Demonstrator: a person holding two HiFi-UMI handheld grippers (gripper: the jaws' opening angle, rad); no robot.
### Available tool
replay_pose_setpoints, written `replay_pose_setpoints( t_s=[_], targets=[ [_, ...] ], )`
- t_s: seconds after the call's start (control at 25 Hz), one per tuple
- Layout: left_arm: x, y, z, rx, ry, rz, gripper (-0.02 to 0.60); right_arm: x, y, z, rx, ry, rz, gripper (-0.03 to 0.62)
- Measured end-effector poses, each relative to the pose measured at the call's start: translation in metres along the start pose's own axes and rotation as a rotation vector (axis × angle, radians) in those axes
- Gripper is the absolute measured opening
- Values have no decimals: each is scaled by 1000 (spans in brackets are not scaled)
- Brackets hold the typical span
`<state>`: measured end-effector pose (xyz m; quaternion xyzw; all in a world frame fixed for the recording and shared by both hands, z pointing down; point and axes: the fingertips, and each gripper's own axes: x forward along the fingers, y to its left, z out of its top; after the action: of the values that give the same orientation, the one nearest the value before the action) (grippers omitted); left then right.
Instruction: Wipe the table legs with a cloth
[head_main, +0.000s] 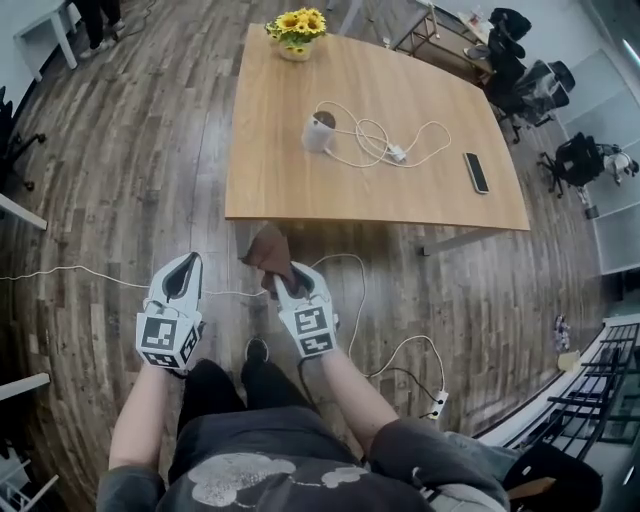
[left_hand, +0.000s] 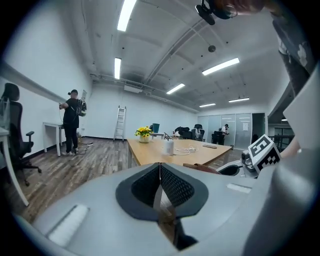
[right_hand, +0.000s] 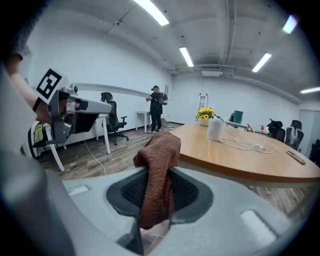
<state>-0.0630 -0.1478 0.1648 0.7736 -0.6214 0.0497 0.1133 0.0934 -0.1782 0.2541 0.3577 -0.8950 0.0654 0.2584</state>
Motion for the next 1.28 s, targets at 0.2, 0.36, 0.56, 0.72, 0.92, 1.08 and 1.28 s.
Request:
replay_pose_setpoints(
  t_s=[0.2, 0.36, 0.56, 0.72, 0.92, 1.08, 1.28],
  targets=[
    [9, 11, 49, 10, -34, 31, 23, -5, -16, 55, 39, -40, -6, 91],
    [14, 35, 86, 9, -87, 71, 21, -8, -23, 90, 34, -75, -28, 91],
    [-6, 23, 99, 44, -96, 3, 20, -28, -2, 105, 64, -70, -45, 91],
    [-54, 17, 91, -3, -102, -47, 20, -56, 31, 113, 89, -96, -81, 92],
    [-114, 10, 89, 28, -124, -104, 20, -95, 89, 125, 210, -187, -59, 94],
    [-157, 8, 85, 40, -143, -137, 20, -119, 135, 118, 193, -193, -67, 94],
    [-188, -3, 78, 42, -159, -200, 20, -144, 166, 100, 205, -180, -110, 95]
  ],
)
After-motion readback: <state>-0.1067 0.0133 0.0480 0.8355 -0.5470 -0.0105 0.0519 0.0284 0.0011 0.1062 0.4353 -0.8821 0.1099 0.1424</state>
